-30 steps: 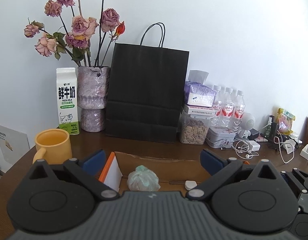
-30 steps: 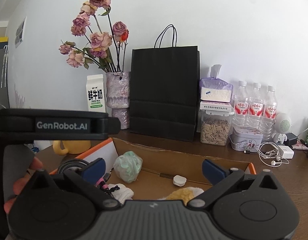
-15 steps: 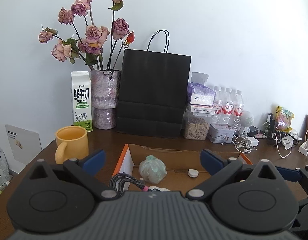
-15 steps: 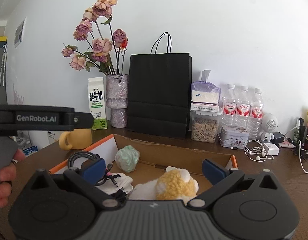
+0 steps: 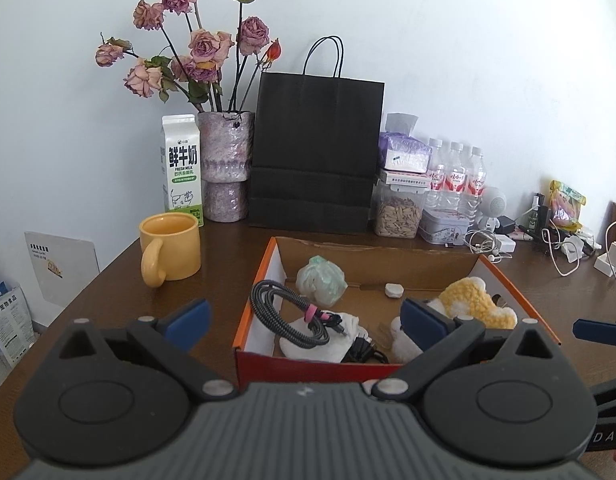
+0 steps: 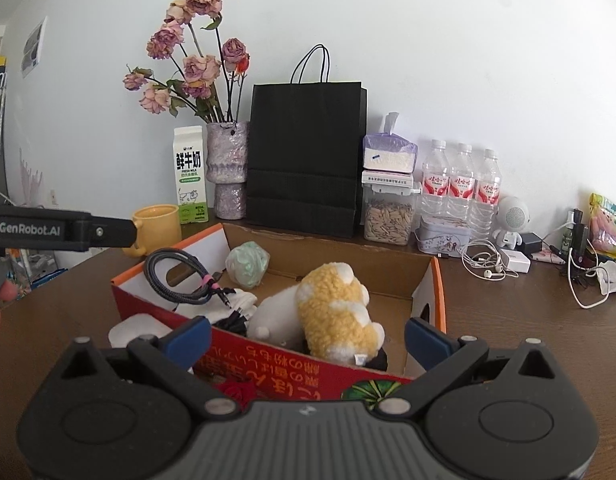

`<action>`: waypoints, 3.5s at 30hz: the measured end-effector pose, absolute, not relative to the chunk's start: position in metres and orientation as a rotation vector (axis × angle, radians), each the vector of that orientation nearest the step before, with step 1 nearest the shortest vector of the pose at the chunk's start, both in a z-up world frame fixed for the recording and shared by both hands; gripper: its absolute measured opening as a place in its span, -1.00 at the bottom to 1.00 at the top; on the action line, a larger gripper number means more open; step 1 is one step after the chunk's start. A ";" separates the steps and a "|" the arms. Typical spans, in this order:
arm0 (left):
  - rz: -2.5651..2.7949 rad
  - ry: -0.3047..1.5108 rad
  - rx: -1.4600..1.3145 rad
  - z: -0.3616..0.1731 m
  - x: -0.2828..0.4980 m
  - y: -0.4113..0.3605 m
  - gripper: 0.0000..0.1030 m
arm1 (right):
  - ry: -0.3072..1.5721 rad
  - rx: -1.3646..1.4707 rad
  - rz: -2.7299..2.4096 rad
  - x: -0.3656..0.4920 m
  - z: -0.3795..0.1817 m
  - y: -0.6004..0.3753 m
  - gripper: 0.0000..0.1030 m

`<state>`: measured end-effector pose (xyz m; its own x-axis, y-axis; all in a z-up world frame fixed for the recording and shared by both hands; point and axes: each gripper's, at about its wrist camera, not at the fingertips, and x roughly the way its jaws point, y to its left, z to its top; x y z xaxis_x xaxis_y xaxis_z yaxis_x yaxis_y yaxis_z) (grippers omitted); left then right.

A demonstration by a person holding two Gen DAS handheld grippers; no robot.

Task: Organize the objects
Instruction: 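Move both grippers back toward the remaining clutter, then grasp the purple cloth pouch with the right gripper, then grasp the large white bottle cap with the left gripper while the right gripper holds the pouch, then carry the purple pouch and white cap into the box and open both grippers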

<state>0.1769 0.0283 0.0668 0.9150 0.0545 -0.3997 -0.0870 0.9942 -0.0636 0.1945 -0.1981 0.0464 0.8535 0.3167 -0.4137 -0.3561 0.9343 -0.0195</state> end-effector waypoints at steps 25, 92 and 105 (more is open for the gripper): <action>0.152 0.613 -0.096 0.002 0.144 0.076 1.00 | 0.734 -0.091 0.347 0.198 -0.035 -0.207 1.00; -0.009 0.637 -0.007 -0.036 0.171 0.039 -0.21 | 0.642 0.045 0.313 0.187 -0.034 -0.247 -0.76; 0.039 0.632 -0.028 -0.035 0.167 0.040 -0.21 | 0.632 0.054 0.339 0.185 -0.033 -0.247 -0.76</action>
<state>0.1674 0.0400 -0.0353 0.8061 0.0279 -0.5912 -0.0449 0.9989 -0.0141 0.1847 -0.2470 -0.0326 0.7536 0.3267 -0.5705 -0.2938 0.9437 0.1523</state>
